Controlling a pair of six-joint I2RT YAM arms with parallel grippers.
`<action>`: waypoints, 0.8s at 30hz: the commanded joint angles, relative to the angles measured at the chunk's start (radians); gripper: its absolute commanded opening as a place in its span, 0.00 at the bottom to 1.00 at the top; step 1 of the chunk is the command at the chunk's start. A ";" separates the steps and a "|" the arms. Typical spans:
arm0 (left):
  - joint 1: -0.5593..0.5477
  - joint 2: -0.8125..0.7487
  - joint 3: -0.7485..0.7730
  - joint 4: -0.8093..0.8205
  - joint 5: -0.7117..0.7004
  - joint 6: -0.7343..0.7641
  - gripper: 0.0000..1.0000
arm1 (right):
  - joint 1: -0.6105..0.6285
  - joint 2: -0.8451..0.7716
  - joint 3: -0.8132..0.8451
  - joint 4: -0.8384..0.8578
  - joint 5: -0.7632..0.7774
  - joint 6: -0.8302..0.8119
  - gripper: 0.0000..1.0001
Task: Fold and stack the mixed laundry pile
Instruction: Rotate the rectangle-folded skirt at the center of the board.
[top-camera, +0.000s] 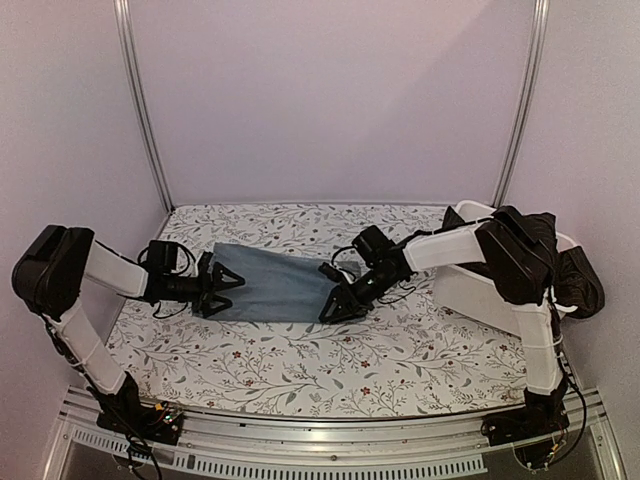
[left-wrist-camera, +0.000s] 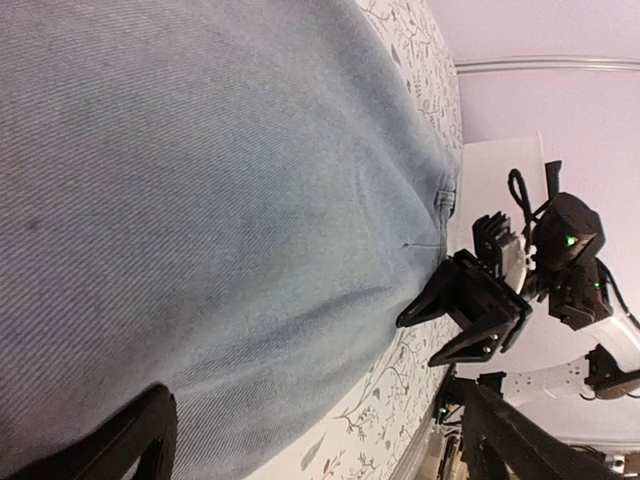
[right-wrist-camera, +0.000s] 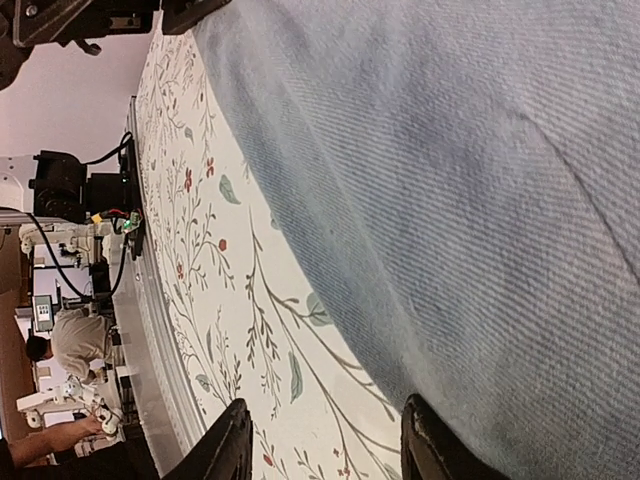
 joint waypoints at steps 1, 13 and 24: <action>0.120 0.012 -0.035 -0.167 -0.164 0.070 1.00 | 0.010 -0.009 -0.087 -0.188 0.079 -0.036 0.50; 0.061 -0.169 0.324 -0.484 -0.250 0.242 1.00 | -0.063 -0.149 0.238 -0.139 0.019 -0.035 0.54; 0.002 0.064 0.510 -0.437 -0.342 0.212 0.98 | -0.078 0.213 0.621 -0.162 0.107 0.008 0.39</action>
